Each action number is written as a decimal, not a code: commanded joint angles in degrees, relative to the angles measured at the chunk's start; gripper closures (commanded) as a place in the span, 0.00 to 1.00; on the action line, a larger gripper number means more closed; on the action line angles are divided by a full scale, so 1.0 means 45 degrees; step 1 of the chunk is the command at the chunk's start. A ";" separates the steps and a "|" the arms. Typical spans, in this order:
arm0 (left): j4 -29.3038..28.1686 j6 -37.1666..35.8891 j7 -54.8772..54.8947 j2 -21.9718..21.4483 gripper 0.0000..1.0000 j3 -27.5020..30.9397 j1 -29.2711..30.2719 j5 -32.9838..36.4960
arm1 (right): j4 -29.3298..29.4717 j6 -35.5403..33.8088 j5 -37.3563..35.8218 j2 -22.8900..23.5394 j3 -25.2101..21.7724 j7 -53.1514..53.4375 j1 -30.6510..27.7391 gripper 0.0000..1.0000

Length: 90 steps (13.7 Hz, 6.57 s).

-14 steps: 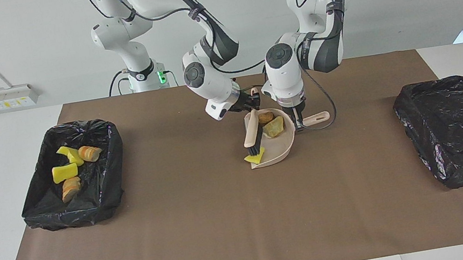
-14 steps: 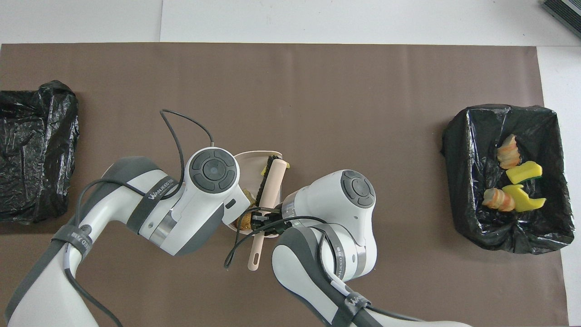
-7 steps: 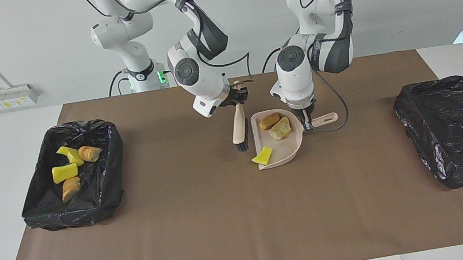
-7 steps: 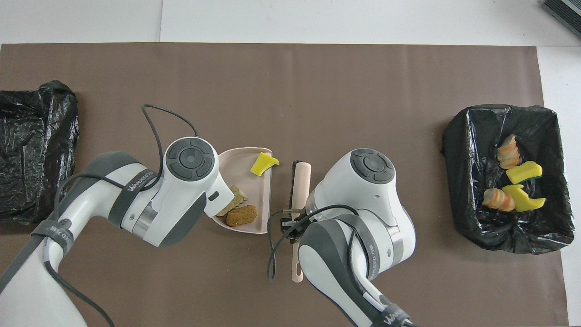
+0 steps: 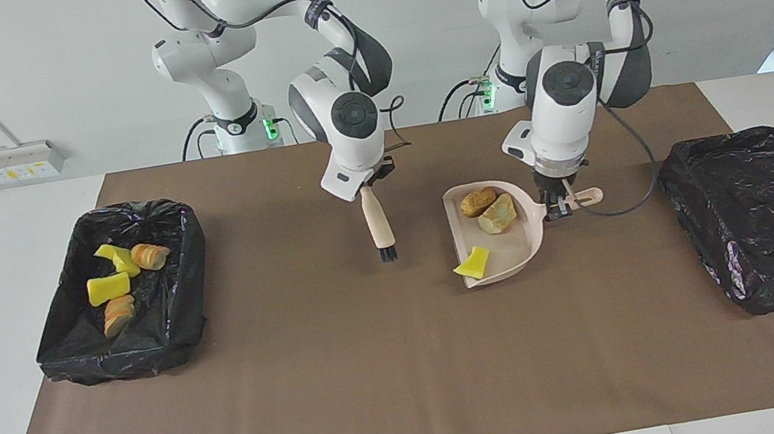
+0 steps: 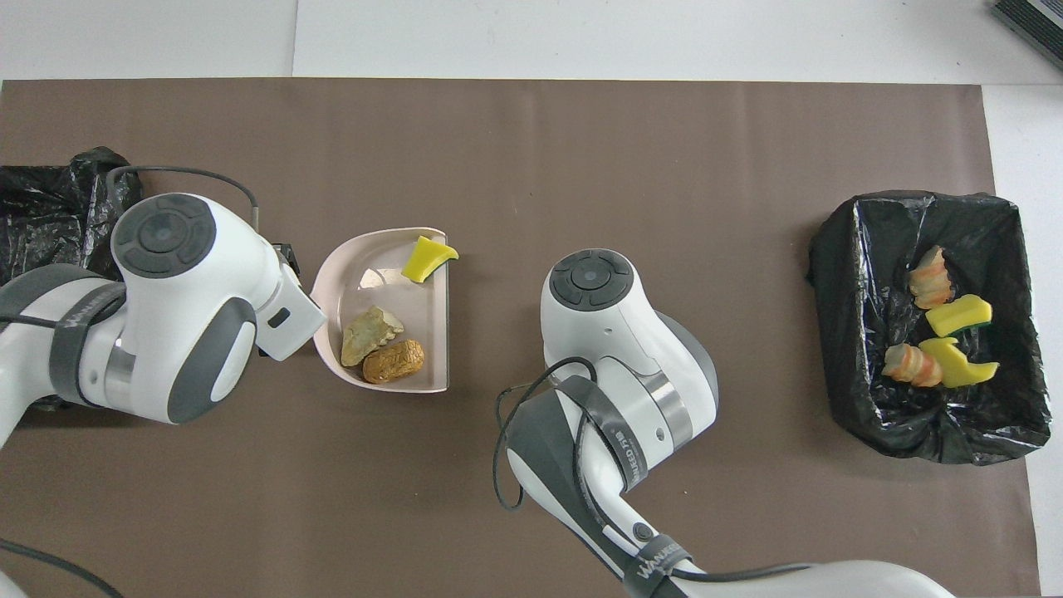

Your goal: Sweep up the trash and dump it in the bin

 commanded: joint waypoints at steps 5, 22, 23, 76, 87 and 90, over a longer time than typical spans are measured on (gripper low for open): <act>0.2118 -0.2002 0.5032 -0.0601 1.00 -0.0070 0.4957 -0.1948 | 0.0286 -0.0367 0.2428 0.0061 0.0159 0.3468 0.1014 1.00; 0.4858 0.1550 0.7248 0.2134 1.00 -0.0031 0.8581 0.9055 | -0.3699 0.1878 0.3662 -0.1756 0.0140 0.2514 0.1876 1.00; 0.4662 0.1531 0.6684 0.1999 1.00 -0.0031 0.8561 0.9566 | -0.3893 0.2130 0.3662 -0.1775 0.0140 0.2494 0.1875 1.00; 1.0189 -0.3743 -2.3478 0.7682 0.79 -0.0304 -0.5386 -0.1288 | 0.2413 -0.1989 -0.1201 -0.4393 -0.3121 -0.4851 -0.5001 0.00; 0.5528 -0.4309 -2.2156 0.1948 0.00 -0.0070 -0.2499 -0.1132 | 0.2472 -0.2066 -0.1103 -0.4393 -0.3102 -0.4849 -0.5019 0.00; 0.3610 -0.4561 -1.9463 -0.0710 0.00 -0.0070 -0.0937 -0.1132 | 0.2472 -0.2066 -0.1103 -0.4393 -0.3102 -0.4830 -0.5019 0.00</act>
